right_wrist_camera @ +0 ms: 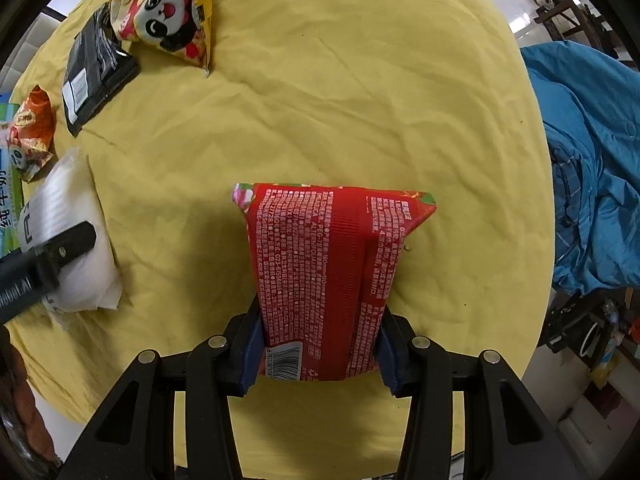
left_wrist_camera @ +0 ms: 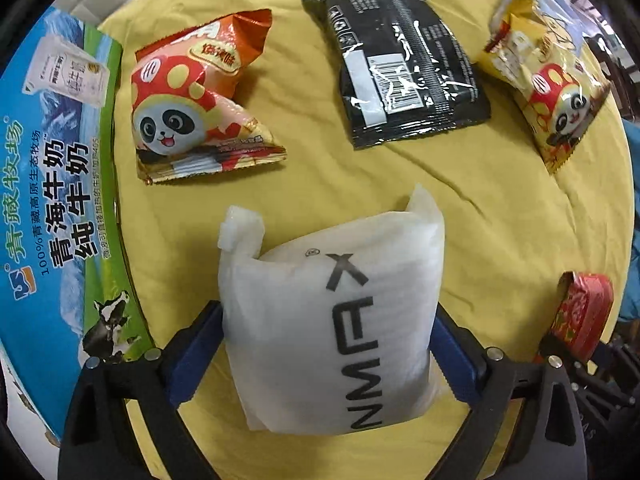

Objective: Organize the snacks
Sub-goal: 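Carry the red pack and white pouch with both grippers over the cardboard box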

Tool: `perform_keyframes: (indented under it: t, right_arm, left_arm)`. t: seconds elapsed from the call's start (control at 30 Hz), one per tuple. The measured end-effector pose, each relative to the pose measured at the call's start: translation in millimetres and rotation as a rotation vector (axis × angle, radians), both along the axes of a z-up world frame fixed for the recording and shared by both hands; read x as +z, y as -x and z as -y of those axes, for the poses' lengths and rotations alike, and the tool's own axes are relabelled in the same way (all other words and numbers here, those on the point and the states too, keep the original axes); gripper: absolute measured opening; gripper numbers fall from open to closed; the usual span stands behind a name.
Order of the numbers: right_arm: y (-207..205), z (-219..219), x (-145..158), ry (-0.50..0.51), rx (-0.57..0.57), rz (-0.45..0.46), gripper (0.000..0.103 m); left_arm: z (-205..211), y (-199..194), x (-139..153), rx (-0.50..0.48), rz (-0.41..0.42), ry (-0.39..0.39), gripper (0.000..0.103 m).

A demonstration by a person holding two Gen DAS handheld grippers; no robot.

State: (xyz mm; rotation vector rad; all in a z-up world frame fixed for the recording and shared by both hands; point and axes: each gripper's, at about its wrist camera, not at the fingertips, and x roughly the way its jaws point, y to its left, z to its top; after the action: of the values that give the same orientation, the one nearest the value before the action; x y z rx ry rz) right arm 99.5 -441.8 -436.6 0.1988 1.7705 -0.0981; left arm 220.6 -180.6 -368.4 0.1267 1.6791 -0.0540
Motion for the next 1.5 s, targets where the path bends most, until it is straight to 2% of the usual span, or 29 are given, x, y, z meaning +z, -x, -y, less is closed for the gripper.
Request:
perform_keyframes:
  t: [0.13, 0.2, 0.3, 0.33, 0.37, 0.47, 0.53, 0.6, 0.7, 0.8, 0.87, 0.97, 1.1, 1.17, 1.3, 1.37, 1.43, 1.5]
  right_arm:
    - [-1.5, -0.9, -7.5, 0.018, -0.012, -0.006, 0.052]
    - [0.2, -1.0, -9.4, 0.024, -0.018, -0.007, 0.052]
    - [6.8, 0.0, -14.4, 0.033, -0.019, -0.008, 0.052]
    - [10.2, 1.6, -15.9, 0.034, -0.023, -0.009, 0.052]
    - [-3.8, -7.2, -13.2, 0.036, -0.023, -0.01, 0.052]
    - [-3.6, -4.0, -16.1, 0.038, -0.02, -0.011, 0.052]
    - [-20.2, -13.0, -11.8, 0.039, -0.023, -0.013, 0.052]
    - [-29.2, -33.0, -8.7, 0.041, -0.022, -0.018, 0.052]
    - [-38.3, -44.0, -1.2, 0.045, -0.018, -0.019, 0.052]
    - [-35.5, -47.3, -0.1, 0.055, -0.003, -0.014, 0.051]
    - [-32.5, -52.4, 2.3, 0.065, 0.015, -0.006, 0.05]
    - [-29.4, -57.6, 2.7, 0.072, 0.031, 0.004, 0.049]
    - [-23.9, -63.7, 6.4, 0.074, 0.034, 0.026, 0.048]
    - [-19.6, -65.4, 11.8, 0.065, 0.032, 0.047, 0.048]
    - [-12.9, -67.8, 28.3, 0.039, 0.027, 0.088, 0.047]
    - [-9.3, -71.2, 42.9, 0.024, 0.033, 0.119, 0.047]
    - [-5.3, -75.4, 62.6, 0.004, 0.042, 0.159, 0.047]
    - [-3.6, -80.6, 81.0, -0.014, 0.054, 0.191, 0.047]
  left_arm:
    - [7.0, 9.9, -2.5, -0.008, 0.013, -0.011, 0.102]
    - [22.5, 14.5, -33.1, -0.006, 0.012, -0.008, 0.102]
    - [17.3, 23.0, -41.6, 0.009, 0.003, 0.004, 0.102]
    - [15.8, 17.0, -53.9, 0.009, -0.002, 0.006, 0.102]
    - [16.1, 17.7, -59.0, 0.006, -0.007, 0.005, 0.102]
    - [21.0, 26.0, -66.0, 0.008, -0.005, 0.012, 0.102]
    - [21.7, 32.9, -67.1, 0.011, 0.002, 0.017, 0.101]
    - [5.6, 23.4, -66.1, 0.017, 0.017, 0.021, 0.099]
    - [-15.2, 39.7, -51.3, 0.009, 0.084, 0.026, 0.095]
    - [-15.0, 60.6, -44.2, -0.052, 0.151, 0.04, 0.093]
    - [-15.9, 74.7, -38.8, -0.1, 0.165, 0.043, 0.091]
    - [-22.2, 88.6, -26.8, -0.144, 0.219, 0.024, 0.09]
    - [-32.0, 109.9, 2.2, -0.185, 0.397, 0.009, 0.09]
    - [-40.0, 117.9, 13.7, -0.153, 0.447, 0.015, 0.09]
    - [-58.4, 124.3, 38.5, -0.025, 0.454, 0.066, 0.09]
    - [-61.5, 131.6, 59.3, -0.001, 0.474, 0.054, 0.09]
    - [-66.0, 138.0, 84.0, 0.036, 0.502, 0.088, 0.09]
    - [-76.7, 144.0, 104.6, 0.031, 0.534, 0.088, 0.09]
